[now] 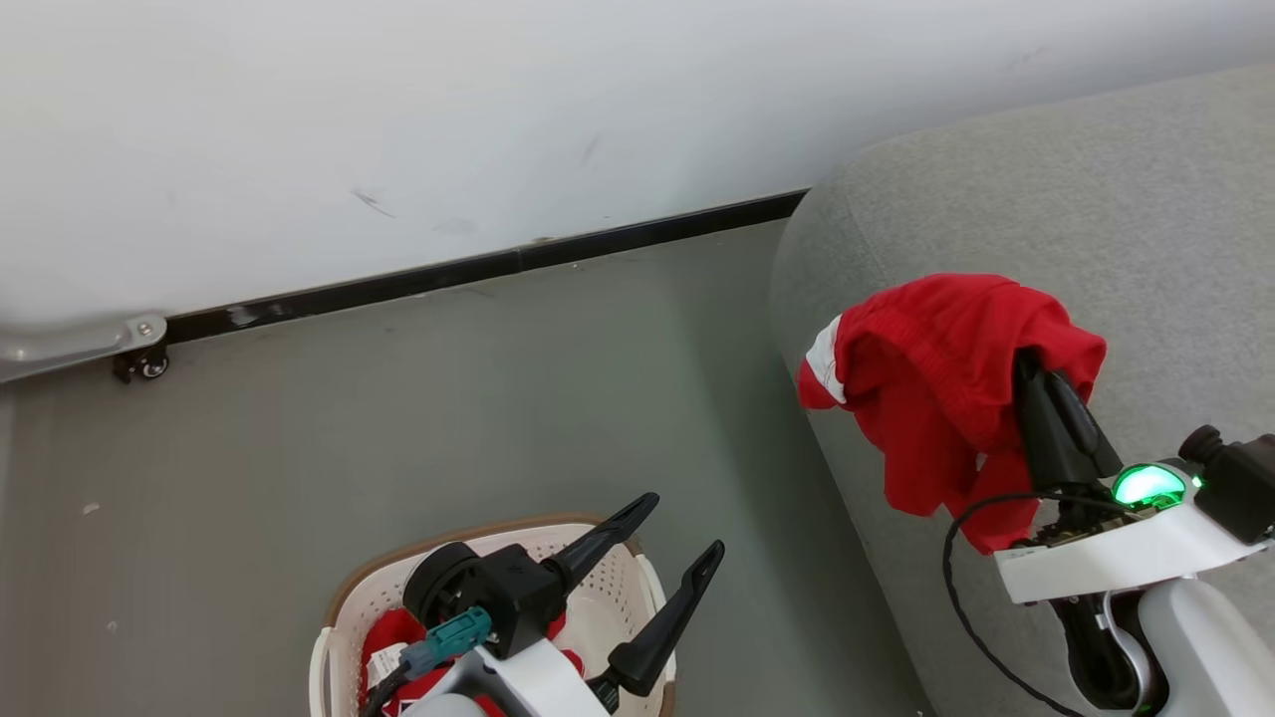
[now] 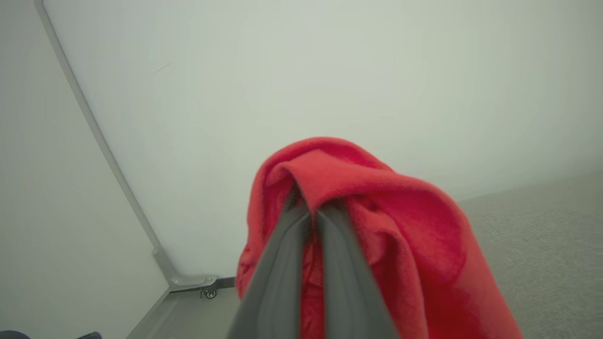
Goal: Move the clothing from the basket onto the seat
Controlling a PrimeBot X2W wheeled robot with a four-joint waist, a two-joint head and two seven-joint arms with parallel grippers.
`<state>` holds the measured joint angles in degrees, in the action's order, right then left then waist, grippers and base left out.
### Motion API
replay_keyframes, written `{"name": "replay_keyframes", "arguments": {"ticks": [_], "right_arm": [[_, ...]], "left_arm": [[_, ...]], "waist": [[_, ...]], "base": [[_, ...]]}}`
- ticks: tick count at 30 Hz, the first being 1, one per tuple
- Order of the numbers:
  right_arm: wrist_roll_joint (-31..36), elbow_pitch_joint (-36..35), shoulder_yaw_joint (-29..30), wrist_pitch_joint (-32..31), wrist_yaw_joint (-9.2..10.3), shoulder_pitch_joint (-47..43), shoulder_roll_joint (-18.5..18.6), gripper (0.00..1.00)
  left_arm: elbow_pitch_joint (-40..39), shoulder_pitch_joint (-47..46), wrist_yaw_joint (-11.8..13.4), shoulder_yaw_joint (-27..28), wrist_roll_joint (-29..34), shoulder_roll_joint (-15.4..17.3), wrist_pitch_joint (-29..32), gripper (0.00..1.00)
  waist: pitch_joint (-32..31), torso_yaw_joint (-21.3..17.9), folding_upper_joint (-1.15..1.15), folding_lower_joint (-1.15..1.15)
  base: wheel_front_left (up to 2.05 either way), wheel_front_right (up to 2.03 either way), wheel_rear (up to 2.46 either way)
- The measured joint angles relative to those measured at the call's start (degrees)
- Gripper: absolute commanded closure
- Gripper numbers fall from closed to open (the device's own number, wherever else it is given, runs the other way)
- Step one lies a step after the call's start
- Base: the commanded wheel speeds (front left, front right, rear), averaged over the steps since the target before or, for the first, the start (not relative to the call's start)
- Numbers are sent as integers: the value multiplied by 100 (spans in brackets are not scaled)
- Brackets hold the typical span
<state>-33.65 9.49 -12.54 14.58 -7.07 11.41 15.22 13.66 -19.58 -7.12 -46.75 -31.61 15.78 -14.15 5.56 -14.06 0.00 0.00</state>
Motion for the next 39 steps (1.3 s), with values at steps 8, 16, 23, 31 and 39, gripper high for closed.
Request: {"name": "replay_keyframes", "arguments": {"ticks": [8, 16, 23, 31, 39], "right_arm": [[1, -48, 194, 1, 0, -124, 9, 100], [48, -129, 309, 0, 0, -218, -12, 100], [65, -190, 468, 0, 0, -328, -63, 100], [119, -241, 490, 0, 0, -326, -136, 100], [142, -275, 474, 0, 0, -324, -157, 100]], "left_arm": [[-56, -71, -1, -108, -2, 2, -1, 0], [-135, -75, -1, -189, -51, 30, -8, 0], [-158, -75, -1, -160, -54, 80, -32, 0], [-190, -75, -1, -115, -55, 168, -32, 0], [-256, -75, -1, -69, -53, 194, -32, 0]], "waist": [[-4, -238, 0, 0], [-3, -475, 0, 0], [31, -698, 0, 0], [84, -878, 0, 0], [151, -1044, 0, 0]], "base": [[0, 0, 0], [0, 0, 0], [0, 0, 0], [0, 0, 0], [0, 0, 0]]}}
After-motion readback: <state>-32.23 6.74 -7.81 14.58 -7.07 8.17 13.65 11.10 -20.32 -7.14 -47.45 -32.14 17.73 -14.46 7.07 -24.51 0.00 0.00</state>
